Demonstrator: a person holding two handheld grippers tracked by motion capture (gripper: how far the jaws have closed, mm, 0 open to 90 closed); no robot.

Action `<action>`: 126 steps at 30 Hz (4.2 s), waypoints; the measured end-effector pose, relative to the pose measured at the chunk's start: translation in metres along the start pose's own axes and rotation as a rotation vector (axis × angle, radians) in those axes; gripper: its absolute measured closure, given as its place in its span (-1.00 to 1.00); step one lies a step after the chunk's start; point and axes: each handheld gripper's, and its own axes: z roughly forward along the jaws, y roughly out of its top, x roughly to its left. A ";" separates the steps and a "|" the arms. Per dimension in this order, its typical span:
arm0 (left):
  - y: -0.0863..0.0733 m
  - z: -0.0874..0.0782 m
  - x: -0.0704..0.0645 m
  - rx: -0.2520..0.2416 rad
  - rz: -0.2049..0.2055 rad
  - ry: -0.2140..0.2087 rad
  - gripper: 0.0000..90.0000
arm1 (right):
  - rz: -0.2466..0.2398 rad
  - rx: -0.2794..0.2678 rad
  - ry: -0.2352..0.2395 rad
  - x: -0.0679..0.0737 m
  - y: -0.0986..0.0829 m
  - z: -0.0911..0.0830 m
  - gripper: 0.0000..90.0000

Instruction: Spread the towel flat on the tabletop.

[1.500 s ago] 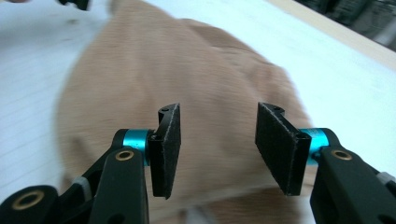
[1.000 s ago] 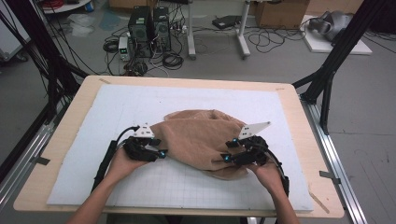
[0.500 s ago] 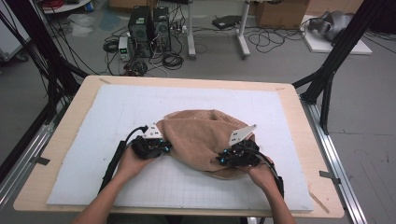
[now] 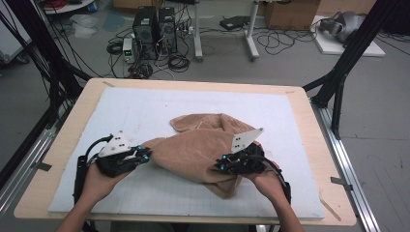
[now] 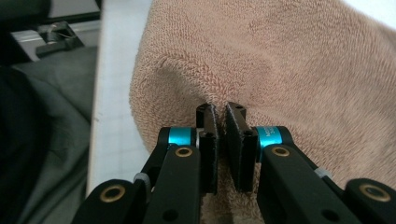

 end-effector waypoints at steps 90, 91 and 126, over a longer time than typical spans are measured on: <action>-0.058 0.014 -0.015 0.145 -0.010 -0.070 0.91 | 0.120 0.058 -0.142 -0.022 -0.048 0.010 0.33; -0.059 0.012 -0.017 0.149 -0.007 -0.077 0.91 | 0.114 0.062 -0.142 -0.020 -0.048 0.010 0.32; -0.062 0.013 -0.026 0.158 0.003 -0.170 0.87 | 0.072 0.118 -0.023 0.021 -0.061 0.005 0.90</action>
